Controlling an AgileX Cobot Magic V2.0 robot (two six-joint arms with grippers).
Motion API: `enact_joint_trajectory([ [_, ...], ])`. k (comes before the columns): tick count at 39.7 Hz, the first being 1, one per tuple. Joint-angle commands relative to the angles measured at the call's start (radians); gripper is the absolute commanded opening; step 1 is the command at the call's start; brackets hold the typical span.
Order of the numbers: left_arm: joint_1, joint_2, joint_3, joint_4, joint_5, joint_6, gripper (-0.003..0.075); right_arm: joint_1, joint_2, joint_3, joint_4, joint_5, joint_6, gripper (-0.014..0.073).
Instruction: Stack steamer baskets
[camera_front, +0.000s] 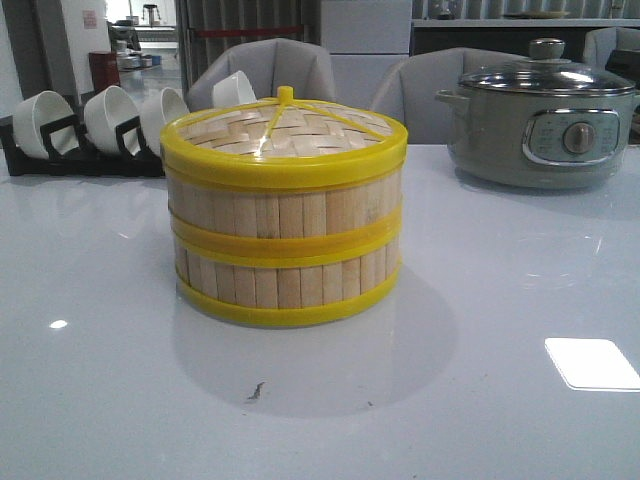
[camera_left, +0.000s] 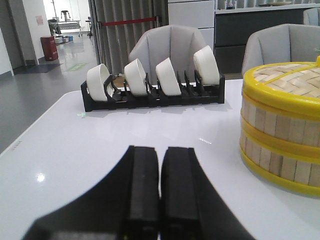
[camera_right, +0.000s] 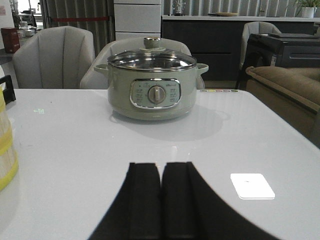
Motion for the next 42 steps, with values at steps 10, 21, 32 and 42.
enact_joint_trajectory([
  [10, 0.001, -0.013, 0.003, -0.008, -0.088, -0.001, 0.0095, -0.007, -0.021, -0.015, 0.081, -0.082, -0.117, 0.0028],
  [21, 0.001, -0.013, 0.003, -0.008, -0.088, -0.001, 0.0095, -0.007, -0.021, -0.015, 0.081, -0.082, -0.117, 0.0028],
  [32, 0.001, -0.013, 0.003, -0.008, -0.088, -0.001, 0.0095, -0.007, -0.021, -0.015, 0.081, -0.082, -0.117, 0.0028],
  [42, 0.001, -0.013, 0.003, -0.008, -0.088, -0.001, 0.0095, -0.007, -0.021, -0.015, 0.081, -0.082, -0.117, 0.0028],
])
